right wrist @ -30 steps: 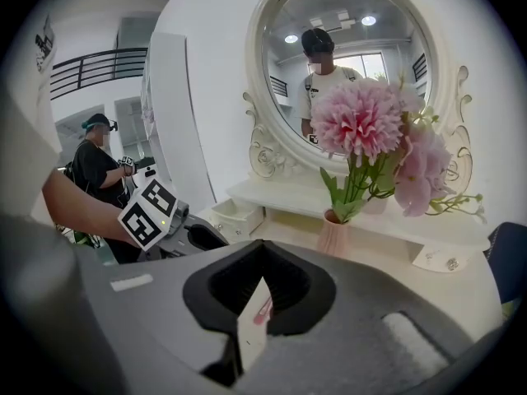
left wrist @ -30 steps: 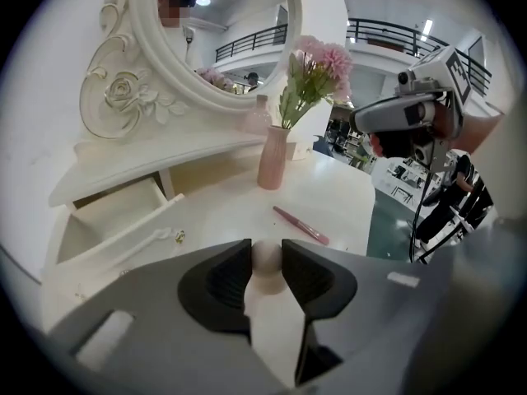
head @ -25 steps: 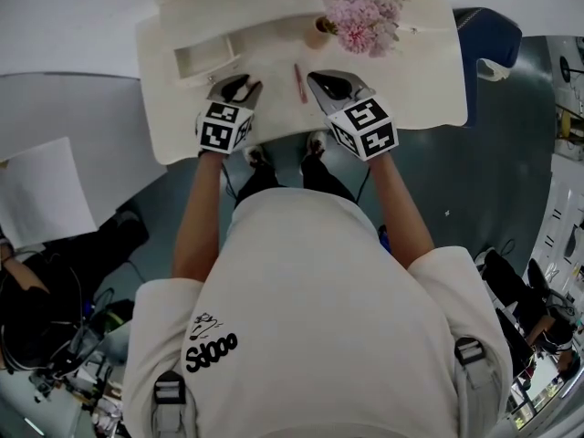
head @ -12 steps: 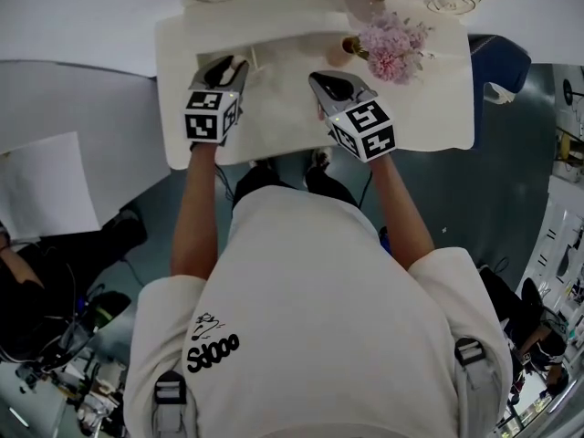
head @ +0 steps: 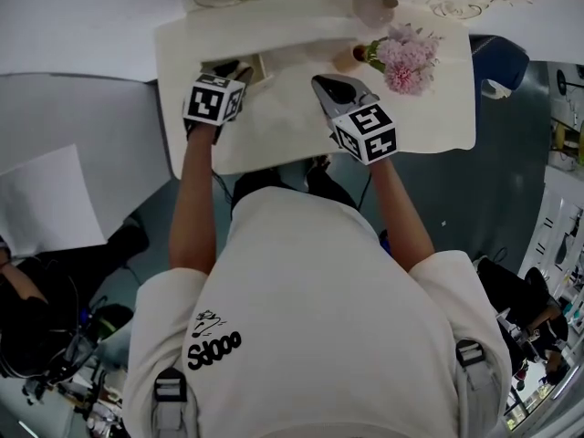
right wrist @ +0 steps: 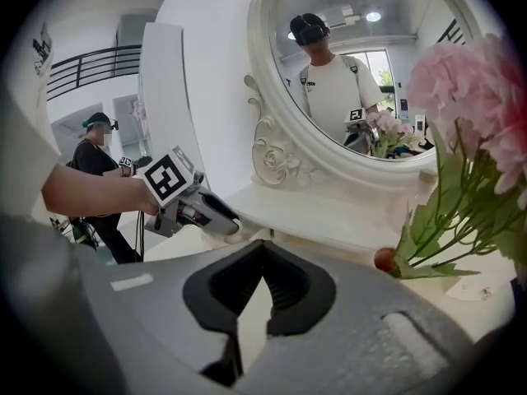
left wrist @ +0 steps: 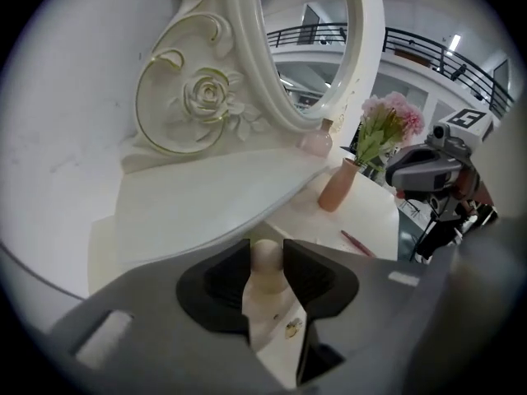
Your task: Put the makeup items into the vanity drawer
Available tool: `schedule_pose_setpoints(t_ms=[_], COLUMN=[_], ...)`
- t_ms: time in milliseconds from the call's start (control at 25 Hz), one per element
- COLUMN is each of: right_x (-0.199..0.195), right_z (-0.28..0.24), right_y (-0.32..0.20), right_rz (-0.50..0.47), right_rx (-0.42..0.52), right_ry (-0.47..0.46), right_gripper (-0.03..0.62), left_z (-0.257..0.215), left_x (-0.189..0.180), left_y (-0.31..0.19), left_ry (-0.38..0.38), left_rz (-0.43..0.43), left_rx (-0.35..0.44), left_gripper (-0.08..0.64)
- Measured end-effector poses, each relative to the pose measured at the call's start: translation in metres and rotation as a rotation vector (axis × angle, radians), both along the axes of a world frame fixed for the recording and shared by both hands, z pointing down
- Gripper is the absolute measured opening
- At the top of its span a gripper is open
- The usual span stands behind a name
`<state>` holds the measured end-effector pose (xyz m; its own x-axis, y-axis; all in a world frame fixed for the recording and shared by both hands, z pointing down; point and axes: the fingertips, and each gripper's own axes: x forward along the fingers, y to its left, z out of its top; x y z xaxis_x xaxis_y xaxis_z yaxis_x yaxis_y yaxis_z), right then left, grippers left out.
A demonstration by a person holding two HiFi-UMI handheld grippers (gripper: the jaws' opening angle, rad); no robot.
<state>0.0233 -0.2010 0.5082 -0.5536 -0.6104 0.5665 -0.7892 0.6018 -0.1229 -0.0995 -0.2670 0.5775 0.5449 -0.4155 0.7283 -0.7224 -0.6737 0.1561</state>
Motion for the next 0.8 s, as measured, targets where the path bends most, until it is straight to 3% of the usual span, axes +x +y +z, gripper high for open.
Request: schedule_pose_setpoints(t_ms=[160, 360, 520, 800], right_x=[-0.002, -0.001, 0.006, 0.02], right_z=[0.002, 0.001, -0.002, -0.012], right_y=[-0.002, -0.002, 0.002, 0.015], right_rz=[0.013, 0.024, 0.035, 0.051], right_rx=[-0.001, 0.006, 0.014, 0.031], right_ry=[0.004, 0.008, 0.008, -0.007], right_gripper=[0.003, 0.003, 0.003, 0.003], left_z=[0.016, 0.019, 0.003, -0.04], left_x=[0.006, 0.008, 0.005, -0.005], left_y=[0.009, 0.011, 0.003, -0.001], left_ry=[-0.037, -0.052, -0.047, 0.027], left_rz=[0.081, 0.091, 0.046, -0.082], left_rx=[-0.079, -0.089, 0.012, 0.204], left_gripper=[0.147, 0.166, 0.192, 0.06])
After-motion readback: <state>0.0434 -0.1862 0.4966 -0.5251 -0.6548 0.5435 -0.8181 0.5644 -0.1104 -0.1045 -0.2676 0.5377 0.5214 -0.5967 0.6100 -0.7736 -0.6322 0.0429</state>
